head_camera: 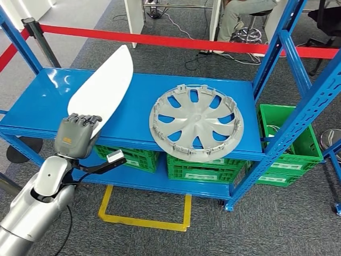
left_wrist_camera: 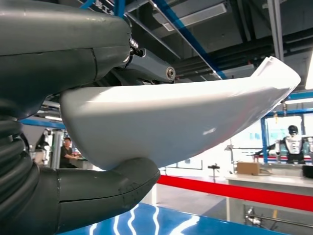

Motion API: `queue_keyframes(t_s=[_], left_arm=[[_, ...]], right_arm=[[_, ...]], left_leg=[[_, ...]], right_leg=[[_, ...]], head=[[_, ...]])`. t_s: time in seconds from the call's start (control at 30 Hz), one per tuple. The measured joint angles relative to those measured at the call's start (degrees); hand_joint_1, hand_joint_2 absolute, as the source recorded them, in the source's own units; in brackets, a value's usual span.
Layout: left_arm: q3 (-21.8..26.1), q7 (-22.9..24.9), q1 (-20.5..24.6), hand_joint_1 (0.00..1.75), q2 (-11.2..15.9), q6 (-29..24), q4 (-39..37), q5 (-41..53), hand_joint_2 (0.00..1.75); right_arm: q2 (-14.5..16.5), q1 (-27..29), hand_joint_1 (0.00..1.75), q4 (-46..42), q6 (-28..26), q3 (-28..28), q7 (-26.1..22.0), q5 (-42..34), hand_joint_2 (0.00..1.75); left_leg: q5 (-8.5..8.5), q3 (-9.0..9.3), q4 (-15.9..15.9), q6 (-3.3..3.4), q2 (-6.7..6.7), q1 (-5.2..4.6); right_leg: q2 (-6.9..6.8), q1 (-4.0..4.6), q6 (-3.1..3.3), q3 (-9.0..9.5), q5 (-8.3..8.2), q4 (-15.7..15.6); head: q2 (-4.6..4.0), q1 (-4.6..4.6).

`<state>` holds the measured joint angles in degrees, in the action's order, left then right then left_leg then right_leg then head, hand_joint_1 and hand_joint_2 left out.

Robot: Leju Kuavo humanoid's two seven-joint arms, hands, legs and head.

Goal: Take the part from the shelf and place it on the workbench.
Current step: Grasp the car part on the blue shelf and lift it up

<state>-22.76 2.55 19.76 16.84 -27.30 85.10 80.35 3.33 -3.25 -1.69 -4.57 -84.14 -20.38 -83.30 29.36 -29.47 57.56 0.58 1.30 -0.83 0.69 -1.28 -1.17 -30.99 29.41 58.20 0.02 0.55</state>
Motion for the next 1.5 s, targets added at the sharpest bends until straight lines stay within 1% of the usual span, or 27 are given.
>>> queue_keyframes(t_s=[0.1, 0.17, 0.27, 0.3, 0.33, 0.37, 0.43, 0.5, 0.6, 0.63, 0.7, 0.77, 0.83, 0.87, 0.9, 1.0, 1.07, 1.13, 1.17, 1.2, 1.23, 1.3, 1.33, 1.37, 1.4, 1.43, 1.5], left_arm=[[1.25, 0.26, -0.76, 1.75, 1.1, 1.1, 1.18, -0.96, 1.75], [1.96, 0.31, -1.15, 1.75, 1.63, 1.8, 1.66, -1.58, 1.75], [2.64, 0.26, -2.16, 1.75, 2.23, 2.73, 1.8, -2.54, 1.75], [2.77, 0.21, -2.61, 1.75, 2.4, 3.07, 1.8, -2.85, 1.75], [2.86, 0.16, -3.01, 1.75, 2.55, 3.37, 1.8, -3.11, 1.75], [2.94, 0.14, -3.31, 1.75, 2.68, 3.63, 1.8, -3.33, 1.75], [3.27, 0.12, -3.69, 1.75, 2.96, 3.88, 1.83, -3.63, 1.75], [3.68, 0.13, -3.77, 1.75, 3.29, 4.24, 1.91, -3.94, 1.75], [4.09, 0.15, -3.85, 1.75, 3.8, 5.43, 2.31, -4.49, 1.75], [4.17, 0.17, -3.91, 1.75, 3.95, 5.74, 2.41, -4.58, 1.75], [4.29, 0.21, -4.0, 1.75, 4.17, 5.97, 2.48, -4.62, 1.75], [4.35, 0.21, -4.04, 1.75, 4.28, 5.98, 2.48, -4.63, 1.75], [4.36, 0.22, -4.17, 1.75, 4.29, 6.12, 2.48, -4.64, 1.75], [4.36, 0.22, -4.28, 1.75, 4.31, 6.18, 2.49, -4.65, 1.75], [4.36, 0.23, -4.42, 1.75, 4.33, 6.22, 2.49, -4.69, 1.75], [4.39, 0.18, -4.64, 1.75, 4.47, 6.1, 2.7, -4.82, 1.75], [4.45, 0.16, -4.67, 1.75, 4.57, 6.23, 3.05, -4.99, 1.75], [4.52, 0.16, -4.86, 1.75, 4.65, 6.47, 3.32, -5.17, 1.75], [4.55, 0.16, -4.93, 1.75, 4.68, 6.55, 3.42, -5.2, 1.75], [4.57, 0.15, -5.03, 1.75, 4.68, 6.61, 3.53, -5.21, 1.75], [4.58, 0.16, -5.11, 1.75, 4.66, 6.66, 3.63, -5.21, 1.75], [4.58, 0.16, -5.37, 1.75, 4.61, 6.78, 3.74, -5.22, 1.75], [4.58, 0.16, -5.56, 1.75, 4.59, 6.82, 3.75, -5.23, 1.75], [4.58, 0.16, -5.77, 1.75, 4.58, 6.83, 3.75, -5.23, 1.75], [4.6, 0.16, -5.97, 1.75, 4.59, 6.8, 3.75, -5.23, 1.75], [4.62, 0.16, -6.15, 1.75, 4.59, 6.75, 3.75, -5.23, 1.75], [4.74, 0.16, -6.4, 1.75, 4.63, 6.52, 3.76, -5.23, 1.75]], right_arm=[[0.39, -0.06, 0.0, 0.2, 0.13, -0.02, 0.01, 0.14, 0.0], [0.45, -0.09, 0.0, 0.33, 0.29, -0.03, 0.08, 0.19, 0.0], [0.45, -0.13, 0.0, 0.51, 0.57, -0.04, 0.34, 0.19, 0.0], [0.45, -0.09, 0.0, 0.56, 0.67, -0.05, 0.46, 0.17, 0.0], [0.45, -0.04, 0.0, 0.6, 0.75, -0.06, 0.58, 0.15, 0.0], [0.45, -0.03, 0.0, 0.62, 0.82, -0.07, 0.69, 0.14, 0.0], [0.47, -0.12, 0.0, 0.65, 0.92, -0.1, 0.8, 0.1, 0.0], [0.56, -0.29, 0.0, 0.67, 1.05, -0.13, 0.87, 0.0, 0.0], [0.64, -0.43, 0.0, 0.7, 1.19, -0.14, 1.01, -0.32, 0.0], [0.64, -0.46, 0.0, 0.73, 1.2, -0.13, 1.03, -0.42, 0.0], [0.66, -0.47, 0.0, 0.8, 1.26, -0.12, 1.04, -0.52, 0.0], [0.67, -0.45, 0.0, 0.84, 1.32, -0.12, 1.04, -0.57, 0.0], [0.67, -0.46, 0.0, 0.85, 1.35, -0.12, 1.05, -0.67, 0.0], [0.67, -0.48, 0.0, 0.85, 1.35, -0.12, 1.05, -0.75, 0.0], [0.67, -0.49, 0.0, 0.85, 1.36, -0.12, 1.05, -0.84, 0.0], [0.7, -0.51, 0.0, 0.86, 1.36, -0.11, 1.07, -1.05, 0.0], [0.74, -0.56, 0.0, 0.86, 1.31, -0.1, 1.17, -1.26, 0.0], [0.79, -0.52, 0.0, 0.87, 1.23, -0.1, 1.36, -1.5, 0.0], [0.81, -0.49, 0.0, 0.89, 1.22, -0.1, 1.44, -1.57, 0.0], [0.82, -0.46, 0.0, 0.9, 1.2, -0.1, 1.53, -1.62, 0.0], [0.82, -0.45, 0.0, 0.91, 1.18, -0.1, 1.6, -1.66, 0.0], [0.83, -0.47, 0.0, 0.91, 1.19, -0.1, 1.73, -1.71, 0.0], [0.83, -0.48, 0.0, 0.91, 1.2, -0.1, 1.83, -1.77, 0.0], [0.84, -0.48, 0.0, 0.91, 1.21, -0.1, 1.92, -1.83, 0.0], [0.84, -0.47, 0.0, 0.92, 1.22, -0.1, 2.02, -1.9, 0.0], [0.84, -0.47, 0.0, 0.92, 1.22, -0.1, 2.11, -1.95, 0.0], [0.84, -0.57, 0.0, 0.97, 1.17, -0.1, 2.21, -1.95, 0.0]], left_leg=[[-0.89, 0.18, -0.81, 0.88, -0.14, 0.07], [-2.05, 0.57, -2.48, 1.51, -0.39, 0.52], [-2.57, 0.27, -2.96, 1.72, -0.56, 0.79], [-2.56, 0.12, -2.83, 1.67, -0.59, 0.83], [-2.52, 0.01, -2.66, 1.57, -0.61, 0.92], [-2.44, -0.08, -2.43, 1.36, -0.6, 1.06], [-2.04, -0.37, -1.66, 0.57, -0.57, 1.3], [-1.75, -0.99, -0.65, -0.29, -0.49, 1.26], [-1.83, -1.95, 0.24, -1.17, -0.41, 1.24], [-1.21, -2.34, 0.79, -1.46, -0.49, 1.32], [1.92, -3.82, 4.37, -1.96, -0.68, 1.44], [5.67, -5.89, 10.12, -2.25, -0.75, 1.46], [7.56, -7.17, 14.67, -2.27, -0.75, 1.45], [7.31, -6.89, 15.15, -2.18, -0.75, 1.45], [6.19, -5.75, 13.86, -2.0, -0.75, 1.43], [1.96, 0.7, 2.95, -1.23, -0.76, 1.22], [1.47, 2.44, -0.72, -0.94, -0.74, 0.89], [0.75, 2.05, -1.09, -0.54, -0.76, 0.76], [0.21, 1.71, -1.27, -0.21, -0.85, 0.81], [-0.43, 1.26, -1.45, 0.19, -0.95, 0.9], [-1.09, 0.65, -1.6, 0.56, -1.04, 0.98], [-2.29, -0.93, -1.52, 1.02, -1.1, 0.82], [-2.89, -1.77, -1.46, 1.1, -1.1, 0.69], [-3.46, -2.59, -1.38, 1.14, -1.09, 0.56], [-4.0, -3.39, -1.28, 1.13, -1.09, 0.42], [-4.48, -4.1, -1.17, 1.08, -1.08, 0.29], [-5.34, -5.25, -0.94, 0.82, -1.06, 0.09]], right_leg=[[-0.03, 0.02, -0.72, -0.06, -0.4, -0.45], [-0.15, 0.3, -0.99, -1.15, 1.18, 1.31], [-0.24, 0.18, -1.36, -5.97, 5.88, 11.34], [-0.26, 0.08, -1.57, -7.17, 6.26, 13.83], [-0.3, -0.01, -1.76, -7.38, 5.47, 14.2], [-0.36, -0.14, -1.95, -6.54, 3.69, 12.4], [-0.35, -0.35, -2.26, -2.87, 0.12, 5.42], [-0.05, -0.32, -1.86, -0.67, -0.86, 1.39], [0.11, -0.24, -0.3, -1.13, -0.51, 1.08], [0.06, -0.26, 0.21, -1.44, -0.71, 1.09], [-0.14, -0.33, 1.09, -2.11, -1.27, 0.96], [-0.34, -0.19, 1.63, -2.76, -1.71, 0.98], [-0.57, 0.01, 1.84, -3.45, -2.2, 1.01], [-0.67, 0.11, 1.87, -3.84, -2.51, 1.03], [-0.73, 0.19, 1.83, -4.22, -2.84, 1.04], [-0.83, 0.34, 1.34, -5.11, -3.85, 1.03], [-0.88, 0.34, 0.63, -5.43, -4.68, 0.87], [-0.84, 0.25, -0.19, -5.57, -5.49, 0.53], [-0.8, 0.2, -0.51, -5.83, -5.19, 0.65], [-0.75, 0.19, -0.77, -6.41, -3.9, 1.54], [-0.72, 0.19, -0.95, -7.29, -1.65, 3.63], [-0.73, 0.18, -1.22, -9.45, 3.71, 10.76], [-0.73, 0.19, -1.32, -10.11, 5.16, 14.17], [-0.74, 0.21, -1.34, -10.09, 5.3, 16.18], [-0.74, 0.25, -1.23, -9.06, 4.22, 16.1], [-0.72, 0.36, -0.99, -6.99, 2.54, 13.91], [-0.63, 0.71, -0.07, -0.91, 0.69, 5.53]], head=[[0.01, 0.02], [0.01, -0.23], [0.01, -0.45], [0.01, -0.46], [0.01, -0.45], [0.01, -0.46], [0.01, -0.53], [0.01, -0.61], [0.01, -0.52], [0.01, -0.46], [0.0, -0.33], [0.0, -0.25], [0.0, -0.25], [0.01, -0.26], [0.01, -0.26], [0.0, -0.29], [0.01, -0.29], [0.01, -0.26], [0.01, -0.27], [0.01, -0.33], [0.01, -0.39], [0.0, -0.47], [0.01, -0.46], [0.01, -0.46], [0.01, -0.47], [0.01, -0.49], [0.02, -0.47]])
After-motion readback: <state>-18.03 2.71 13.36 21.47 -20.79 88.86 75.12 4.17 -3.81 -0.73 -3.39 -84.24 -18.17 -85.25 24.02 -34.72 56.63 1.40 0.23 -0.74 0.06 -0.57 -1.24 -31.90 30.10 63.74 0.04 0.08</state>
